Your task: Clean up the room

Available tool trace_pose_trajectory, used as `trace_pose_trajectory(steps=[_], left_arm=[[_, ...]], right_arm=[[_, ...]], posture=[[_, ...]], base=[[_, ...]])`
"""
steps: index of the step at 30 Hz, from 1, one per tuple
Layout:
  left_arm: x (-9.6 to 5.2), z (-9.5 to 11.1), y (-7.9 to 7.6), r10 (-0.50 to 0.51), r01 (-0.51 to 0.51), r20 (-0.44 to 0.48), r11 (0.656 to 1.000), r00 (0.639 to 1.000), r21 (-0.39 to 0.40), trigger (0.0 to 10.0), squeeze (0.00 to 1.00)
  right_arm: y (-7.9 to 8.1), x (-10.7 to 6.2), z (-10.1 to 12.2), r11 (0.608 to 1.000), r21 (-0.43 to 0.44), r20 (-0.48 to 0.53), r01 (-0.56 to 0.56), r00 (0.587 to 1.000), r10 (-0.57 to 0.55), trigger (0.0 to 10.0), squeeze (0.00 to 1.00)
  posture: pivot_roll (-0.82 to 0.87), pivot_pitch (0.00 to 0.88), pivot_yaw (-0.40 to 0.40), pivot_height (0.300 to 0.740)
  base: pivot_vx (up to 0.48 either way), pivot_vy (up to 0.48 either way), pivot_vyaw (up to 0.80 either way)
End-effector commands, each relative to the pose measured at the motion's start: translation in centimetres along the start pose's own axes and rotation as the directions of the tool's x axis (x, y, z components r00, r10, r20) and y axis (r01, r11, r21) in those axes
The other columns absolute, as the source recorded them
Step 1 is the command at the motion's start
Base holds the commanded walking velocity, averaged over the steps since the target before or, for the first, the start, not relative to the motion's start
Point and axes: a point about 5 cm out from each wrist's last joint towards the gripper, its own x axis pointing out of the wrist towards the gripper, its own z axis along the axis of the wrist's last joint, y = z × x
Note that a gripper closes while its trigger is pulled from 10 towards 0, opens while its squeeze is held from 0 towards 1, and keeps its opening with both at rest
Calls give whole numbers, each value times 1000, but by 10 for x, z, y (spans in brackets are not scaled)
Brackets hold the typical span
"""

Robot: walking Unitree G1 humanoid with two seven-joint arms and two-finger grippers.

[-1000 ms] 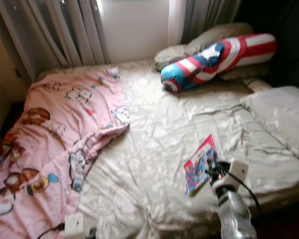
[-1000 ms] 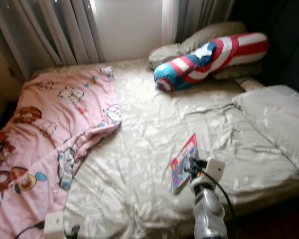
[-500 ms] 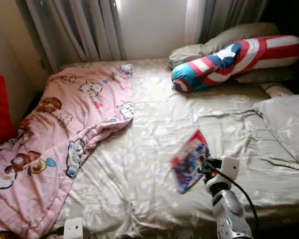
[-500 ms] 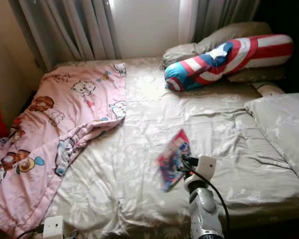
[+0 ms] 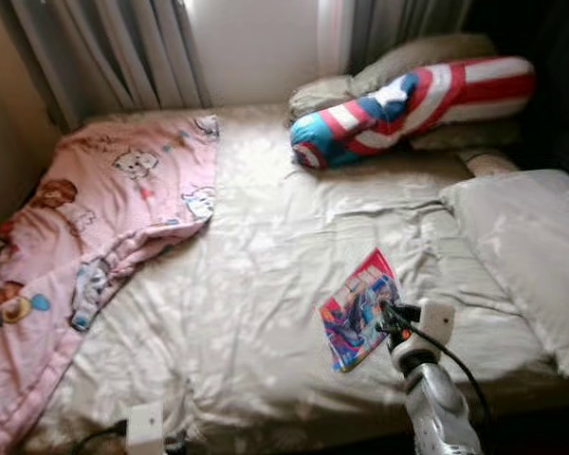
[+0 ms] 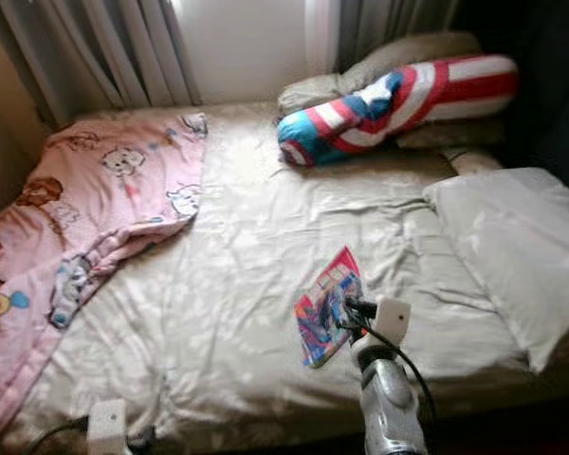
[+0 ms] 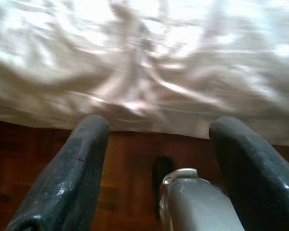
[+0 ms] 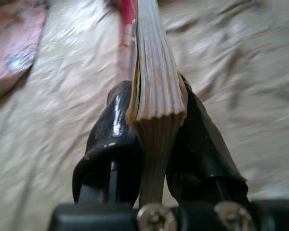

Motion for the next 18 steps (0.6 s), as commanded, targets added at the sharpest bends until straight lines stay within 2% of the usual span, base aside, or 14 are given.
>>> trace_pose_trajectory(steps=[1,18], left_arm=[[-2,-5,13,34,-33,-23,999,999,8,10000,0],[-3,-8,13,32,-31,-27,999,999,9,10000,0]], right_arm=[[9,4,9,1000,0,48,-25,999,25,10000,0],[9,4,7,999,-8,38,-38,999,38,10000,0]], posture=[[-65,29,-2,740],[-67,2,-4,740]], base=[[0,-307,0],[0,-308,0]])
